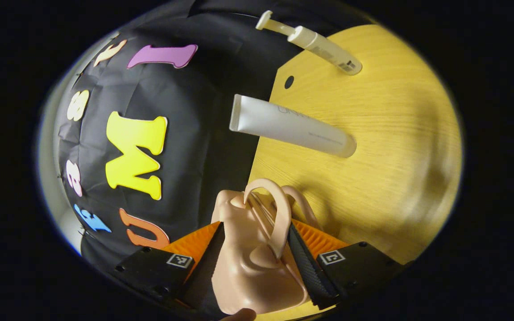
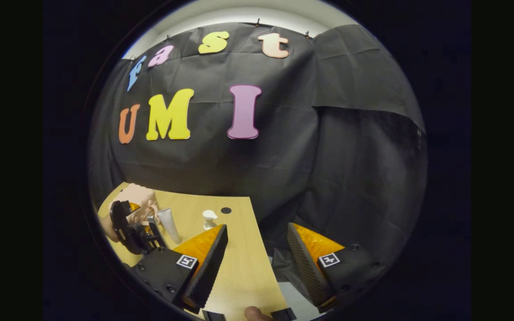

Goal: First open the suitcase, pack the skin care products into it, and then close the suitcase.

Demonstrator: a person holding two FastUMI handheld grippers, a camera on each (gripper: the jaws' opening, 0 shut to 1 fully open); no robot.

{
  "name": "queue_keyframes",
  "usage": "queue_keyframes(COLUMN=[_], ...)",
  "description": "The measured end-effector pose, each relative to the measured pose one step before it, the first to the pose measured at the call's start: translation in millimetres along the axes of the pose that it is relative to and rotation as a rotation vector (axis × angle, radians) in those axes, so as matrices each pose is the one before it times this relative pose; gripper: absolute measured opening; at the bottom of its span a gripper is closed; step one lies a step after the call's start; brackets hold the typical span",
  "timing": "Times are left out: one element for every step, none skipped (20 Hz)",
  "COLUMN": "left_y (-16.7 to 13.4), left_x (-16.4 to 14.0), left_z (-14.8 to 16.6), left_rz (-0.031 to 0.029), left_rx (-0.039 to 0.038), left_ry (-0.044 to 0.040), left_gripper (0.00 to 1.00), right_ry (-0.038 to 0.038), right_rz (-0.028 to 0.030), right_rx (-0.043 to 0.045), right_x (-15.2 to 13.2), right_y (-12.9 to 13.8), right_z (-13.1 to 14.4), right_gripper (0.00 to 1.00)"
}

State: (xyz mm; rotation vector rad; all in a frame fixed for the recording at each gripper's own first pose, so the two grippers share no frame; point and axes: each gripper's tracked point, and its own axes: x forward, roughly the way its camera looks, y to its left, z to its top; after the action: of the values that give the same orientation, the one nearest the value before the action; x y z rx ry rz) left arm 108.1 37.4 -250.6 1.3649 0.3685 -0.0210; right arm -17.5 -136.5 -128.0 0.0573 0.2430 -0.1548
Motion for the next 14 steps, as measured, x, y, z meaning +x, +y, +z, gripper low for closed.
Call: queue_keyframes(left_y=[-3.8, -3.45, -5.08, -5.3, -2.39, -2.3, -0.59, 0.13, 1.75, 1.63, 2.04, 3.19, 5.43, 6.73], left_x=[4.34, 4.28, 5.99, 4.46, 2.26, -1.25, -2.24, 2.57, -0.71, 0.12, -1.54, -1.91, -1.88, -1.88], left_z=[-1.45, -0.56, 0.36, -1.29, -3.09, -0.55, 0.87, -0.81, -0.49, -0.2, -0.57, 0.09, -3.65, -2.14], left_rz=[-0.00508, -0.00121, -0.00683, -0.01233, -0.00093, 0.01129, 0.01016, -0.00199, 0.00359, -0.00232, -0.00173, -0.00412, 0.00055, -0.00403], left_rx=[0.03558, 0.02695, 0.01784, 0.02021, 0.01869, 0.02629, 0.02301, 0.00937, 0.0004, -0.01111, -0.01162, -0.00604, -0.01434, -0.02751], left_ry=[0.02638, 0.01654, 0.01385, 0.02176, 0.02561, 0.01705, 0.01859, 0.00683, 0.00885, 0.00206, 0.00265, 0.00741, 0.00165, -0.00518], left_gripper=[0.82, 0.71, 0.63, 0.5, 0.41, 0.25, 0.18, 0.15, 0.14, 0.1, 0.08, 0.06, 0.04, 0.03], right_ry=[-0.00019, 0.00043, 0.00087, 0.00262, -0.00128, -0.00341, -0.0007, 0.00125, 0.0021, 0.00315, 0.00327, 0.00428, 0.00188, 0.0012], right_rz=[0.00378, 0.00281, 0.00374, 0.0036, 0.00179, 0.00468, 0.0063, 0.00703, 0.00739, 0.00481, 0.00393, 0.00468, 0.00294, -0.00013], right_rx=[0.01205, 0.00824, 0.0006, -0.00667, -0.00646, -0.0025, 0.0, -0.00094, -0.0036, -0.00492, -0.00375, -0.00203, -0.00105, -0.00105], right_x=[0.2, 1.36, 0.26, 1.66, -0.35, 0.16, -0.77, 0.52, 0.85, 1.52, 0.9, 0.81, 0.6, 2.23], right_y=[-3.91, -5.09, -5.03, -5.7, -5.53, -5.33, -5.53, -3.23, -3.49, -2.31, -2.68, 0.63, -0.77, 2.01], right_z=[-1.08, -0.95, -3.51, -2.46, -0.74, 1.25, -1.69, -0.63, -3.1, -0.84, -2.25, -0.03, -1.64, 0.78], right_gripper=[0.8, 0.8, 0.79, 0.8, 0.8, 0.78, 0.78, 0.79, 0.8, 0.8, 0.8, 0.8, 0.8, 0.8])
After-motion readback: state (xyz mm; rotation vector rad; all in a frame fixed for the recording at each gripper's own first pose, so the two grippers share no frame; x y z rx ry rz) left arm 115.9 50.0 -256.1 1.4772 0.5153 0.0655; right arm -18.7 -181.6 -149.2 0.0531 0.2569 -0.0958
